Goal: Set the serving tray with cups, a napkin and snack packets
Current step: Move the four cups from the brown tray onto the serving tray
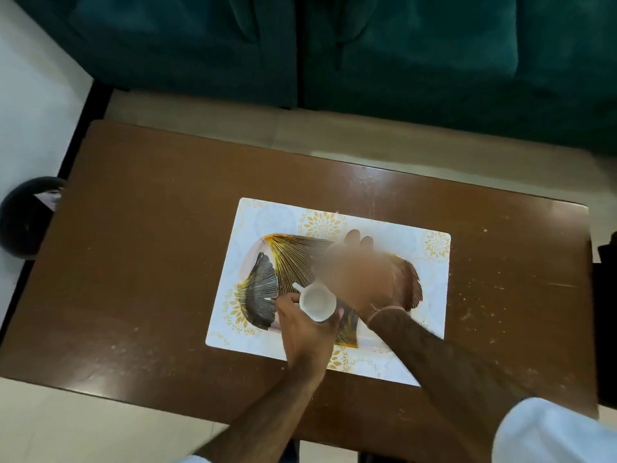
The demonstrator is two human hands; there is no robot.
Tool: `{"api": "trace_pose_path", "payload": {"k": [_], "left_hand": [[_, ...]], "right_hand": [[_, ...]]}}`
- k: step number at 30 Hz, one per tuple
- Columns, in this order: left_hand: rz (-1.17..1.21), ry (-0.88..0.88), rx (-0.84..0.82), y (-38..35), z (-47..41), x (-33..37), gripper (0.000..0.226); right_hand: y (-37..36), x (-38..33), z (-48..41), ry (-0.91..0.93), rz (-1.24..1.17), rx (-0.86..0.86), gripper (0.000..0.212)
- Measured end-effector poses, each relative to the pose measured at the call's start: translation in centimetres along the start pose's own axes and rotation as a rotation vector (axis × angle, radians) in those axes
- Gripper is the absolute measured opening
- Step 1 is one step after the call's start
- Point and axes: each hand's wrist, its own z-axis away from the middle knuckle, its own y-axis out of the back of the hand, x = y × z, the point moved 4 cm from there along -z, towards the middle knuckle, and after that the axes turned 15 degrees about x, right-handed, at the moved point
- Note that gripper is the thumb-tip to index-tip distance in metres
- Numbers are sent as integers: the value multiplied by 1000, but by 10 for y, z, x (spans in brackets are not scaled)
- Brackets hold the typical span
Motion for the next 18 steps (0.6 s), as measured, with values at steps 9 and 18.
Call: {"api": "trace_pose_path", "payload": {"k": [9,18], "left_hand": [[7,46,-48,16,7,-6,105],[-119,-125,-223,25,-18,5,94]], "right_hand": [[-1,-3,-9,77,154,-134,98],[3,-4,-25,366,163,-485,79]]}}
